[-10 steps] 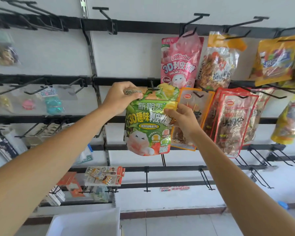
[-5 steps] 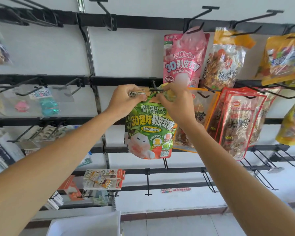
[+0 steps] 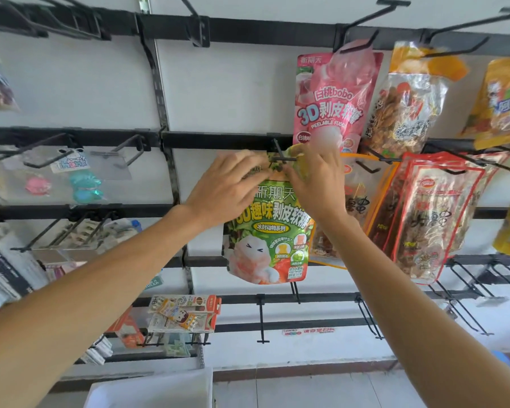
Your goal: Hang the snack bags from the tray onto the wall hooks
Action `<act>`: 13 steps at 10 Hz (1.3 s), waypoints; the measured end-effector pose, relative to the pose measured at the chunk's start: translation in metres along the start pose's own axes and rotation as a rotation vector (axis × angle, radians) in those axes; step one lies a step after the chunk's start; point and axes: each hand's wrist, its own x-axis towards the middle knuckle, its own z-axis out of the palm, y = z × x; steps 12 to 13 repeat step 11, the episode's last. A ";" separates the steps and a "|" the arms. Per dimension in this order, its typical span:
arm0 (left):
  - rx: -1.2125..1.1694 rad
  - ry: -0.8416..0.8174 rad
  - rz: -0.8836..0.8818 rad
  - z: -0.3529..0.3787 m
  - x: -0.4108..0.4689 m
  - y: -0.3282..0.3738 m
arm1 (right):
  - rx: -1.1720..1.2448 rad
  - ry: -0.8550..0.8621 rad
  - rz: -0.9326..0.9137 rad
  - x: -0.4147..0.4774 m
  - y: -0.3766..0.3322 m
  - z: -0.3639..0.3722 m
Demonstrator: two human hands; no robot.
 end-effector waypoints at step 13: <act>-0.303 -0.697 -0.427 -0.046 0.026 0.041 | 0.084 -0.713 0.180 -0.001 0.007 -0.070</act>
